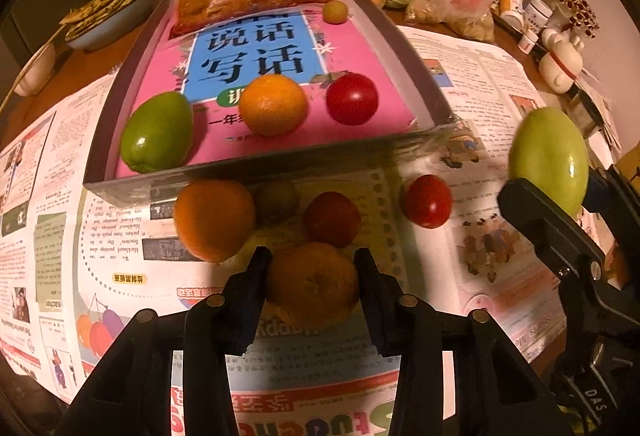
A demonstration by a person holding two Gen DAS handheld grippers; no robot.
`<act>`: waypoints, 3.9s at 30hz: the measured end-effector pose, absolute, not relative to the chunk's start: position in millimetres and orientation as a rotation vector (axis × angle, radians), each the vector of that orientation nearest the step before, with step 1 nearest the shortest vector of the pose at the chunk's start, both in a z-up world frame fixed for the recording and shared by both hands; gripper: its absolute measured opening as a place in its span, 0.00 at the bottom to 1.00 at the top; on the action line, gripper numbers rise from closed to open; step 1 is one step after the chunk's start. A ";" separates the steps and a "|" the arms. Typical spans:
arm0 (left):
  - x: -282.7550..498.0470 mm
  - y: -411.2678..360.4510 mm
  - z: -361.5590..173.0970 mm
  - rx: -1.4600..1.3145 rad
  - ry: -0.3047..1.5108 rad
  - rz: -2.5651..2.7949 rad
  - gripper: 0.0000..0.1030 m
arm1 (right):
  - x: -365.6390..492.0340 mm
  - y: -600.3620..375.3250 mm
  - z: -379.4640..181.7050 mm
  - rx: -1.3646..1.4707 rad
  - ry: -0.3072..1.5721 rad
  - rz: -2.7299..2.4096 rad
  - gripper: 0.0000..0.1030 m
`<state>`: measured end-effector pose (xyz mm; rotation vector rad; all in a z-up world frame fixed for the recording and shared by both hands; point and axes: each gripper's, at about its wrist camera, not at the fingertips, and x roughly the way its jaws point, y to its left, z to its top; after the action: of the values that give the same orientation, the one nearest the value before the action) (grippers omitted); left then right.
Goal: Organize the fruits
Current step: 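Lift the green apple with the right tool while the left tool carries the orange toward the book, then lower the green apple onto the pink book and open the right tool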
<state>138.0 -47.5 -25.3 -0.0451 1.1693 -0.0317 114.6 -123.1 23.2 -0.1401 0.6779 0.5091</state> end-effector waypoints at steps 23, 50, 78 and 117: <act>146.1 -40.9 21.6 -0.046 1.112 0.022 0.43 | 124.5 -113.6 53.1 -0.135 0.590 0.564 0.39; 200.0 -27.7 12.9 -0.074 1.133 0.081 0.43 | 162.2 -103.4 58.7 -0.143 0.585 0.607 0.39; 205.2 -1.8 1.5 -0.150 1.082 -0.001 0.43 | 185.8 -97.8 32.9 -0.135 0.706 0.567 0.39; 196.1 15.8 6.4 -0.109 0.983 -0.154 0.43 | 193.1 -86.7 14.2 -0.137 0.802 0.484 0.39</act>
<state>196.1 15.8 6.4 -0.1087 0.9835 -0.1538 193.1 -86.7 14.2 -0.1368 0.8018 0.4836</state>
